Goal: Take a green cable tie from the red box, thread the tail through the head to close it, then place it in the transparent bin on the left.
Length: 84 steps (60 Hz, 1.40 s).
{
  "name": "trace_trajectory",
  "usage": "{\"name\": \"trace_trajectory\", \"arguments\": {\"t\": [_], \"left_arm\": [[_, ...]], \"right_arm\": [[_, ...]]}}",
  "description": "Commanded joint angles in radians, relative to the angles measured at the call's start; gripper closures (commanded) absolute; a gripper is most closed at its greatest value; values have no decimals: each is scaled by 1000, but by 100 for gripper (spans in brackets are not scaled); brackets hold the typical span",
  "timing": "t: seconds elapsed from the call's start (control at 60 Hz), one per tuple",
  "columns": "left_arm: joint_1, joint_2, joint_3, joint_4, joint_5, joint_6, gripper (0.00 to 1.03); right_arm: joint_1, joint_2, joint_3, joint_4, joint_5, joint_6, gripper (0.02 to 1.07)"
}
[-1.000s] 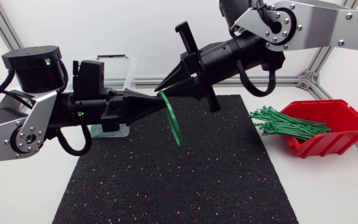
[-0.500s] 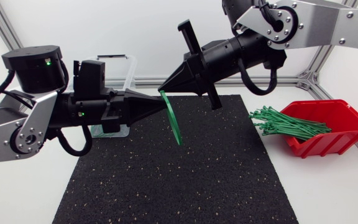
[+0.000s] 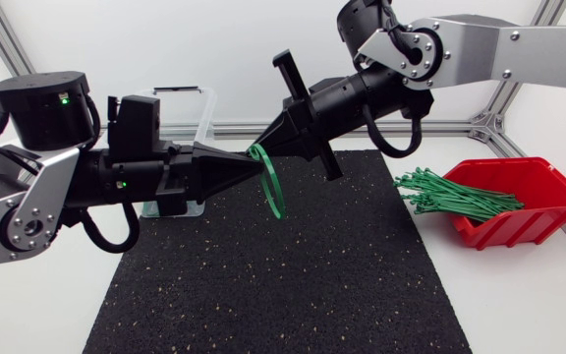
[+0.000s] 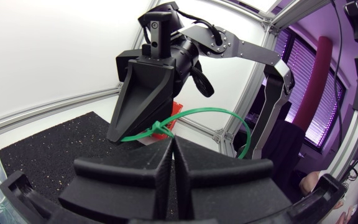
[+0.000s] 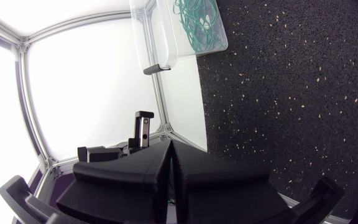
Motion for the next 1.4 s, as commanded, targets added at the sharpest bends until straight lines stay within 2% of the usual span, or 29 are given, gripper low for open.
{"name": "trace_trajectory", "arguments": {"t": [0.0,0.15,0.25,0.683,0.8,0.883,0.967,0.983,1.017,1.05,1.1,1.25,1.367,1.383], "left_arm": [[-31,-35,1,31,52,22,100],[-9,-1,14,29,46,23,100],[0,27,30,17,38,23,100],[-3,37,56,-41,0,62,100],[-5,36,56,-49,-3,65,100],[-5,34,59,-57,-6,71,100],[-6,34,62,-64,-18,75,100],[-6,36,65,-71,-24,80,100],[-6,36,68,-77,-28,85,100],[-5,36,74,-95,-32,97,100],[0,36,80,-109,-43,105,100],[11,36,116,-190,-106,158,100],[40,34,160,-265,-170,201,100],[44,34,166,-278,-179,209,100]], "right_arm": [[-6,23,5,23,55,-14,101],[3,-22,6,23,76,-5,100],[5,-41,0,23,83,7,80],[31,-61,26,-31,251,-177,80],[43,-43,31,-40,334,-249,80],[57,-28,31,-42,429,-305,80],[80,-25,25,-37,600,-379,80],[86,-22,23,-35,665,-405,80],[89,-22,22,-34,701,-419,80],[96,-22,9,-19,811,-462,80],[99,-22,-4,1,908,-490,80],[86,-34,-66,87,1109,-575,80],[79,-49,-109,147,1228,-634,80],[77,-60,-136,196,1270,-663,80]]}}
